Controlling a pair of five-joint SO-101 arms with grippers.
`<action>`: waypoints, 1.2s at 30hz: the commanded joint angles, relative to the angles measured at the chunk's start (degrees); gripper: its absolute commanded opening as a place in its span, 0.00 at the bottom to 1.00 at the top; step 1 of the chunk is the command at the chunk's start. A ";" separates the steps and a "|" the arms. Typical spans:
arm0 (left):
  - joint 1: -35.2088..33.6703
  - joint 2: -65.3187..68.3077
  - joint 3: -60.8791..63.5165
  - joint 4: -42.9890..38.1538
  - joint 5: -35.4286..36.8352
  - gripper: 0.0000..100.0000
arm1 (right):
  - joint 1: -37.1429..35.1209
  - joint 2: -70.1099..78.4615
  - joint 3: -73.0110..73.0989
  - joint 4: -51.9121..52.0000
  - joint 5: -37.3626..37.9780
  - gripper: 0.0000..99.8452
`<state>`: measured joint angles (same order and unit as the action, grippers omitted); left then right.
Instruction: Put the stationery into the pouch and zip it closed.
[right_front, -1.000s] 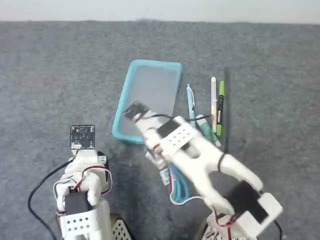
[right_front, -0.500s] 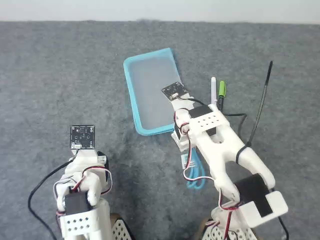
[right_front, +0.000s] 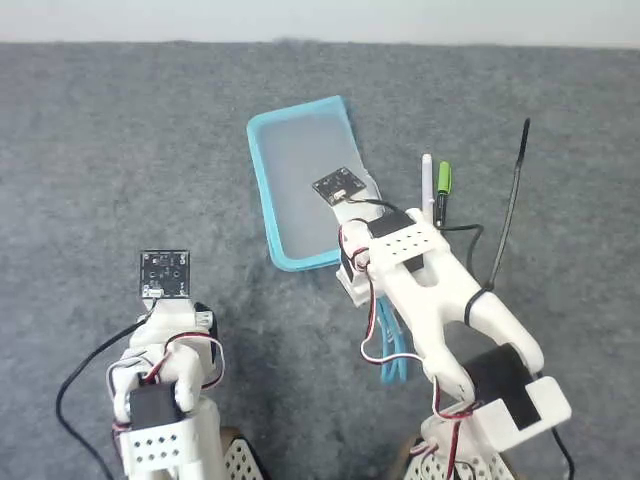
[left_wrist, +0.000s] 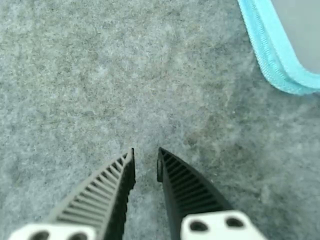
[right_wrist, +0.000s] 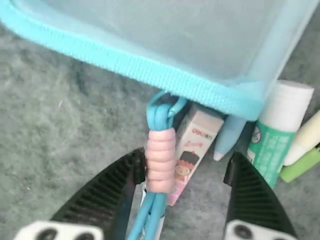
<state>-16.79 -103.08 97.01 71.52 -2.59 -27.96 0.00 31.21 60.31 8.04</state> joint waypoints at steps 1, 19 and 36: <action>-0.09 -1.05 -0.40 0.18 0.70 0.07 | -0.57 -0.31 -2.99 -3.65 -0.79 0.25; -0.09 -1.05 -0.40 0.18 0.70 0.07 | -0.66 -1.01 -0.70 -0.31 -0.44 0.25; -0.09 -1.05 -0.40 0.18 0.70 0.07 | -6.90 -0.13 -2.64 0.31 2.99 0.23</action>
<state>-16.79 -103.08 97.01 71.52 -2.59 -36.04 0.00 31.30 61.89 10.15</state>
